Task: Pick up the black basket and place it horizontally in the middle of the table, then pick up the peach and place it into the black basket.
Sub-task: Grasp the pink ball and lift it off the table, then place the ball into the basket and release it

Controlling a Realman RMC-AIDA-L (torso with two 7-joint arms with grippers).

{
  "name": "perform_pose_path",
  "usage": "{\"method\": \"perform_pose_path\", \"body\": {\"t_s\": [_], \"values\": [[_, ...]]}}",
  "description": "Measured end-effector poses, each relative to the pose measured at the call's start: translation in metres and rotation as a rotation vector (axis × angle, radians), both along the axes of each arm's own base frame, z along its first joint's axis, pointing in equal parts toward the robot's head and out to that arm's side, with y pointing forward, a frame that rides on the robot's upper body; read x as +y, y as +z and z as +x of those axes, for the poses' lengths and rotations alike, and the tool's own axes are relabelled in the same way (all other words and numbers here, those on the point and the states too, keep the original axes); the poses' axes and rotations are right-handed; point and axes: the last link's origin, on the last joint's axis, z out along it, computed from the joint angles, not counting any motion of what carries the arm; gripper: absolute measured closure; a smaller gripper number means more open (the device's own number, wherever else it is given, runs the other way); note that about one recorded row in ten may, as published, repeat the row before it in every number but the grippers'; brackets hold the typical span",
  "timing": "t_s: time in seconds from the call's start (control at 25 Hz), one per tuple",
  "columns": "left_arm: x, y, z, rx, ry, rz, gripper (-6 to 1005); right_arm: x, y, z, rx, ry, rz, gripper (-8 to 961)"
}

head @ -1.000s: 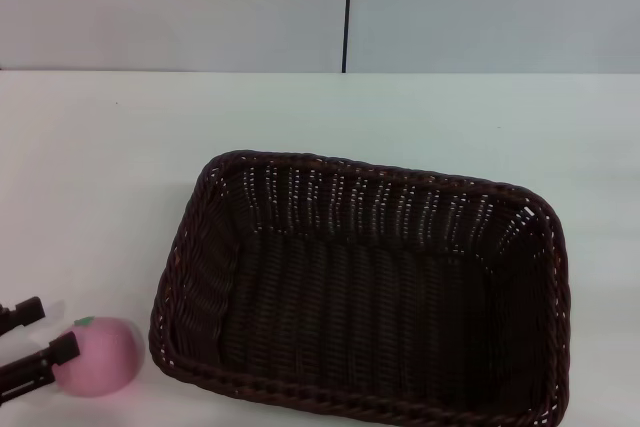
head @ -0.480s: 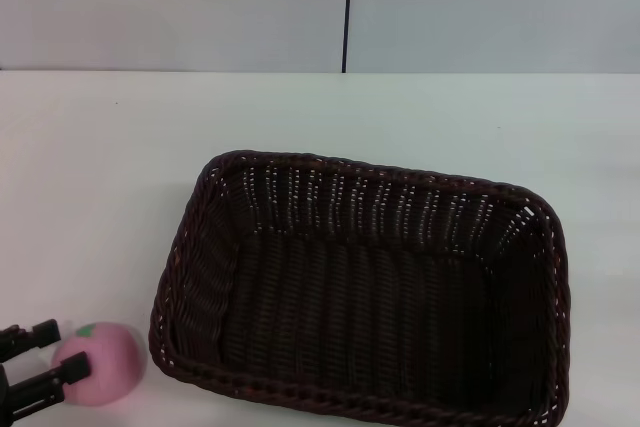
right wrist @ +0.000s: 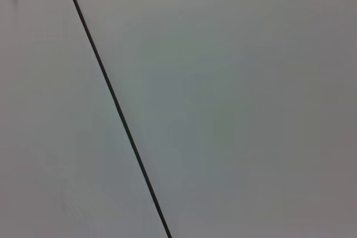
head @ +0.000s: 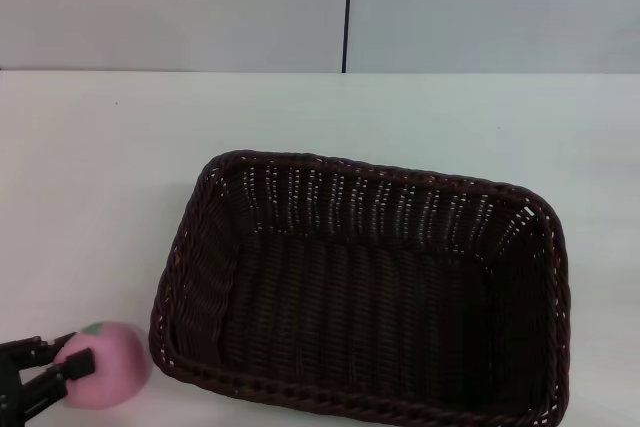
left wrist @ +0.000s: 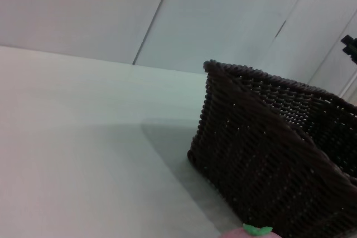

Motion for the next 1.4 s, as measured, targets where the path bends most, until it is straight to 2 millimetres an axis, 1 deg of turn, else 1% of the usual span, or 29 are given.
{"method": "perform_pose_path", "body": {"t_s": [0.2,0.36,0.4,0.44,0.48,0.56,0.68,0.8,0.84,0.88,0.96,1.0,1.12,1.28,1.4], "values": [[0.003,0.002,0.002,-0.009,-0.009,0.003,732,0.0,0.0,0.001,-0.001,-0.003,-0.001,460],[0.007,0.014,0.001,-0.026,0.002,0.069,761,0.0,0.001,0.001,-0.002,-0.004,-0.001,460],[0.008,0.019,0.0,-0.035,0.008,0.103,769,0.0,0.001,0.001,-0.002,-0.004,-0.001,460],[0.011,0.029,0.001,-0.057,0.015,0.178,776,-0.001,0.001,0.001,-0.002,-0.006,-0.001,460],[0.011,0.029,0.001,-0.057,0.015,0.178,784,-0.001,0.001,0.001,-0.002,-0.006,-0.001,460],[0.015,0.038,0.002,-0.082,0.02,0.254,797,-0.002,0.0,0.002,0.0,-0.009,0.0,460],[0.03,0.045,0.012,-0.167,0.002,0.366,816,-0.003,0.0,0.003,0.004,-0.013,0.002,460],[0.05,0.037,0.033,-0.274,-0.063,0.386,838,-0.003,-0.002,0.002,0.007,-0.013,0.0,460],[0.061,0.029,0.045,-0.311,-0.1,0.366,847,-0.003,-0.003,0.002,0.01,-0.013,-0.001,460],[0.066,0.025,0.051,-0.325,-0.118,0.351,855,-0.003,-0.003,0.002,0.013,-0.014,-0.002,460],[0.078,0.01,0.07,-0.361,-0.176,0.29,873,-0.004,-0.005,0.003,0.019,-0.016,-0.004,460],[0.085,-0.003,0.083,-0.378,-0.218,0.236,883,-0.004,-0.006,0.003,0.022,-0.016,-0.005,460],[0.096,-0.023,0.105,-0.382,-0.293,0.137,913,-0.004,-0.007,0.003,0.025,-0.017,-0.007,460],[0.107,-0.042,0.121,-0.375,-0.325,0.069,915,-0.004,-0.007,0.003,0.027,-0.017,-0.009,460],[0.109,-0.046,0.121,-0.37,-0.314,0.07,906,-0.004,-0.007,0.003,0.027,-0.02,-0.009,460]]}}
